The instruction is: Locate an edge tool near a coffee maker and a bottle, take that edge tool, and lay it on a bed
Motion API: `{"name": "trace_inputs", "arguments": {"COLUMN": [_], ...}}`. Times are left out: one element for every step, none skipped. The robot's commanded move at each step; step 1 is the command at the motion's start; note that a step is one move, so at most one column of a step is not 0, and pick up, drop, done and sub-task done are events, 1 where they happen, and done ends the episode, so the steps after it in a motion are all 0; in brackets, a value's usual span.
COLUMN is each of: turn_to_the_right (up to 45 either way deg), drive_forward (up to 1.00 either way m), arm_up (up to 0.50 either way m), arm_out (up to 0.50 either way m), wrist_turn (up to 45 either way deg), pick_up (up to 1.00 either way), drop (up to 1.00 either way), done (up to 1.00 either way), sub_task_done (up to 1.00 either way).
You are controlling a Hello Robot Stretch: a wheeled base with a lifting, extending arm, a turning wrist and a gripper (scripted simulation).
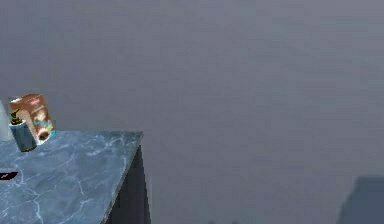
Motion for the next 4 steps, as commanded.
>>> {"name": "trace_inputs", "arguments": {"turn_to_the_right": [0.0,0.0,0.0,0.0], "drive_forward": [0.0,0.0,0.0,0.0], "arm_up": [0.0,0.0,0.0,-0.3], "arm_out": [0.0,0.0,0.0,0.0], "wrist_turn": [45.0,45.0,15.0,0.0], "pick_up": [0.0,0.0,0.0,0.0], "drop": [0.0,0.0,0.0,0.0], "done": [0.0,0.0,0.0,0.0], "sub_task_done": [0.0,0.0,0.0,0.0]}}
